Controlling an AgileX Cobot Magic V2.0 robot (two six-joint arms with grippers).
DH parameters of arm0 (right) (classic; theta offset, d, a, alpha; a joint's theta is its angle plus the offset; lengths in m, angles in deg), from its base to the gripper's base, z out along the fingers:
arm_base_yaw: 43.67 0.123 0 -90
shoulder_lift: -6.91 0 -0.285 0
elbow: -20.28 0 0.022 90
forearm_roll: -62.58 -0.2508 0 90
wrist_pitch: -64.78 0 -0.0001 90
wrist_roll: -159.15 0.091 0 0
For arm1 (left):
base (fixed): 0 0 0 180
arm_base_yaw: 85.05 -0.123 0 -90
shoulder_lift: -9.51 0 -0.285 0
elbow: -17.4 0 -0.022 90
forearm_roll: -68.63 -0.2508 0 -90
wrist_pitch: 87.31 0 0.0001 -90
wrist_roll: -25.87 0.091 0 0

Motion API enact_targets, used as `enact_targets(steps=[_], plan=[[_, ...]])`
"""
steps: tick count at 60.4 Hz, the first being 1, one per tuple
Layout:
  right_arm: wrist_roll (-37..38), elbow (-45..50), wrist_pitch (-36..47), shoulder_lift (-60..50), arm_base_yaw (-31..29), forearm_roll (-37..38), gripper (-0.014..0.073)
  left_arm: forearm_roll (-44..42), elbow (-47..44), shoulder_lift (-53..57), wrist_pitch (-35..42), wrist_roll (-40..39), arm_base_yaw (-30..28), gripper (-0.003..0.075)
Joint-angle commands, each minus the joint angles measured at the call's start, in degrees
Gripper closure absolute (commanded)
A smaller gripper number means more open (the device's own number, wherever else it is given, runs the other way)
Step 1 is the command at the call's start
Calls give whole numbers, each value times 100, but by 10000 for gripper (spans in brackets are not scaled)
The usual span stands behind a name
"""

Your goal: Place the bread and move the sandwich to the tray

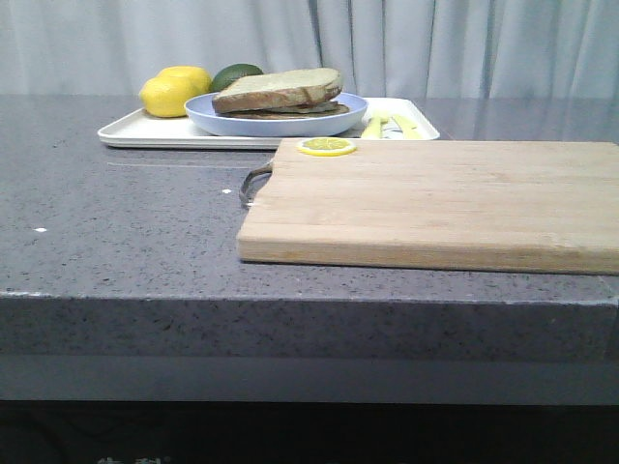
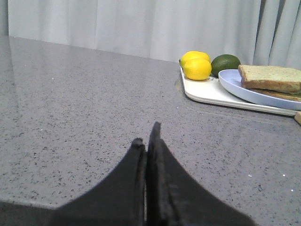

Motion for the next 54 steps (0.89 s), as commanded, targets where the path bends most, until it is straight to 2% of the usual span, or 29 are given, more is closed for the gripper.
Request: enact_targets(steps=[1,11,17,23,30,54], plan=[[1,-144,413,115,-28,-59,671,57,-59,128,469,-49,-11,739],[1,-126,439,115,-28,-59,671,57,-59,128,469,-49,-11,739],[72,133,897,115,-28,1,671,57,-59,128,469,-49,-11,739],[946,494,1455,115,-36,640,671,57,-59,128,469,-49,-11,739],[1783,820,1713,100,-36,1296,671,57,-59,128,469,-49,-11,739],[1804,1782,1853,-781,-36,1375,671,57,-59,128,469,-49,-11,739]])
